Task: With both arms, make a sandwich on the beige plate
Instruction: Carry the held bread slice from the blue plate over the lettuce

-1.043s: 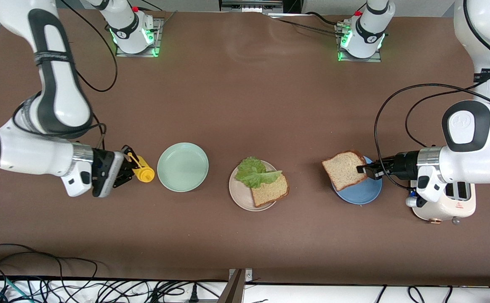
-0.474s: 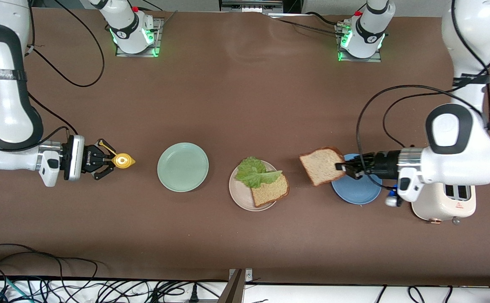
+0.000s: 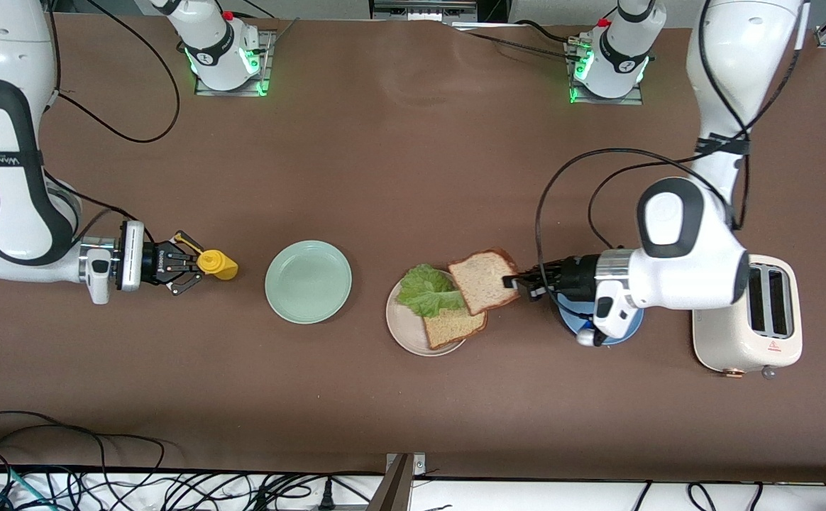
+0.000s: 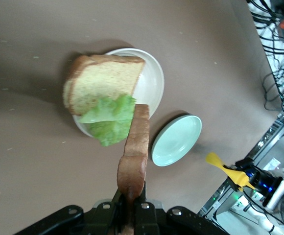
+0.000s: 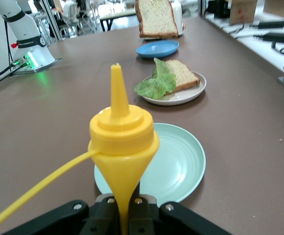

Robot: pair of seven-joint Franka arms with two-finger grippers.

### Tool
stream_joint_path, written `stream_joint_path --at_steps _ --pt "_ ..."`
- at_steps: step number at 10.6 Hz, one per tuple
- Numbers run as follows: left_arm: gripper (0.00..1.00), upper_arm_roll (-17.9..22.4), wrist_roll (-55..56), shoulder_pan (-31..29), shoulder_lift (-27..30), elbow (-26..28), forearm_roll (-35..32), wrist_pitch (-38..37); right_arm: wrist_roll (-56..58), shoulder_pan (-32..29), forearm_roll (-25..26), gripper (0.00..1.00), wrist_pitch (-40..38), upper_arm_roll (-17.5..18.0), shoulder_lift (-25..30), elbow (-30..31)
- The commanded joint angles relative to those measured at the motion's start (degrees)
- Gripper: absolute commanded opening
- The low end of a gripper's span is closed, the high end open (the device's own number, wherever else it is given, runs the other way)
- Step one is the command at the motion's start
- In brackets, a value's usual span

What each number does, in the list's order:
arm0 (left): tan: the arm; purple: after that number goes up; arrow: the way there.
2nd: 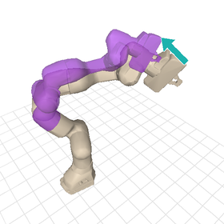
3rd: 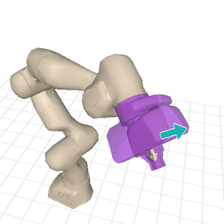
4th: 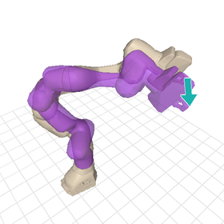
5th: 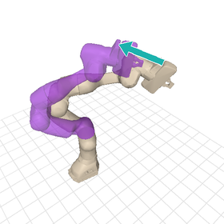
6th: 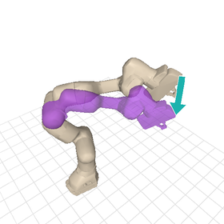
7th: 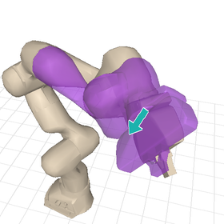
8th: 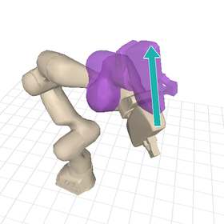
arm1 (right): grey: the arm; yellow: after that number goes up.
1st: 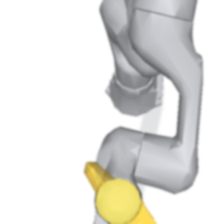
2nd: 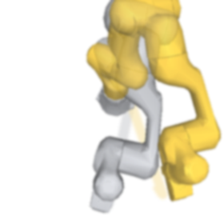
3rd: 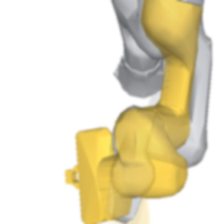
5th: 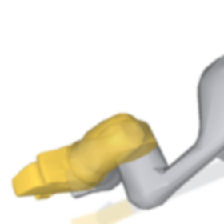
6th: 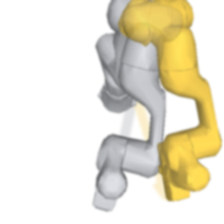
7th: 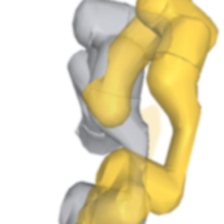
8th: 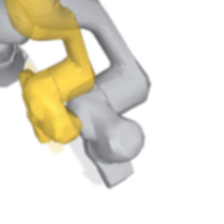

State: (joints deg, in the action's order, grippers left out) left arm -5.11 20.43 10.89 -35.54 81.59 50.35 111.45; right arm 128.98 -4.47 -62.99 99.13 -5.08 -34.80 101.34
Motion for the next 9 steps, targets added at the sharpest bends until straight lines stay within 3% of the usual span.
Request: stream_joint_path --at_steps 1,3,9 --pt "0.0 0.54 -7.67 1.41 -2.16 -0.82 4.58 1.14 5.83 -3.08 -3.01 0.0 -3.23 0.6 -2.62 0.79" --pt "0.0 0.54 -7.78 2.99 -3.13 -0.73 4.58 4.29 10.66 -3.7 -6.87 0.0 -4.29 0.6 -5.7 0.79" --pt "0.0 0.54 -7.16 6.34 -6.2 -0.64 4.67 11.69 13.22 -3.88 -10.91 0.0 -4.12 0.6 -9.31 0.79"
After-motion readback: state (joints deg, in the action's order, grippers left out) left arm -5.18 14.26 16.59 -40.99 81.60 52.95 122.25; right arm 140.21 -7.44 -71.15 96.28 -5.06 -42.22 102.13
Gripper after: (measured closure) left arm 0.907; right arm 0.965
